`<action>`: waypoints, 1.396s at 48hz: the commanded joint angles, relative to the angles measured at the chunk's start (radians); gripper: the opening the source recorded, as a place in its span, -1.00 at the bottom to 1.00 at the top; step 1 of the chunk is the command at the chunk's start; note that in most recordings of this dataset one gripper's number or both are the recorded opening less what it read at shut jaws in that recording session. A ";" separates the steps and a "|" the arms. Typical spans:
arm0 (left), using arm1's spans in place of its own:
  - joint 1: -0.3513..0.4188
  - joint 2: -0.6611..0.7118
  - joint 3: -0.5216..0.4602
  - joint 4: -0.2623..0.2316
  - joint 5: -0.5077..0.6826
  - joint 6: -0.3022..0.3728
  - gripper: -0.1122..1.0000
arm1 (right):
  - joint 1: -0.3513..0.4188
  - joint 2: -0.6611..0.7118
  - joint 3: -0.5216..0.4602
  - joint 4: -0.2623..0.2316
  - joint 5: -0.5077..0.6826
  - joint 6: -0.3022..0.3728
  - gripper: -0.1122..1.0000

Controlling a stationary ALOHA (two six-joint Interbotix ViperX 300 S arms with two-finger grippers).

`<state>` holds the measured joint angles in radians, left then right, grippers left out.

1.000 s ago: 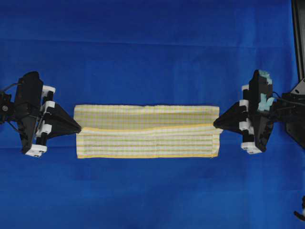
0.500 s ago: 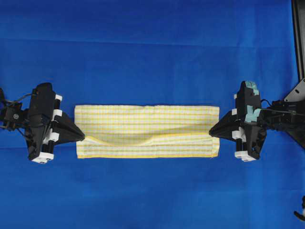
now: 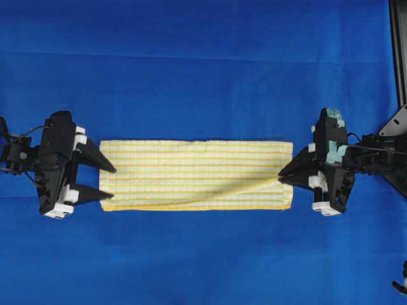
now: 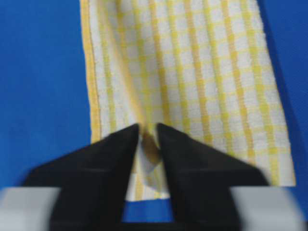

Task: Fold the yellow towel.
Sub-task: 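Release the corners and lift both grippers back to the folded edge, then grasp the folded strip's left and right ends with both grippers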

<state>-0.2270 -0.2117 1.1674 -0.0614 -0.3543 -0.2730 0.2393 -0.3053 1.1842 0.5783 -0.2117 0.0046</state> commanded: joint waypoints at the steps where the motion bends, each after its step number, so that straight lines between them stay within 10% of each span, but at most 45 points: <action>1: -0.002 -0.032 -0.017 0.000 0.018 0.006 0.54 | 0.005 -0.031 -0.017 0.002 0.011 -0.002 -0.10; 10: 0.038 -0.092 -0.015 0.000 0.117 0.012 0.47 | -0.012 -0.103 -0.003 -0.008 0.009 -0.025 0.70; 33: 0.282 -0.044 -0.020 0.008 0.140 0.192 0.45 | -0.281 -0.052 0.017 -0.011 0.066 -0.100 0.57; 58: 0.296 0.121 -0.051 0.006 0.163 0.187 0.37 | -0.282 0.101 -0.003 -0.009 0.061 -0.100 0.53; 67: 0.282 0.133 -0.063 0.005 0.218 0.179 0.03 | -0.279 0.106 -0.003 -0.011 0.064 -0.101 0.26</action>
<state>0.0660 -0.0782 1.1229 -0.0552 -0.1534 -0.0920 -0.0414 -0.1948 1.1950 0.5706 -0.1457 -0.0951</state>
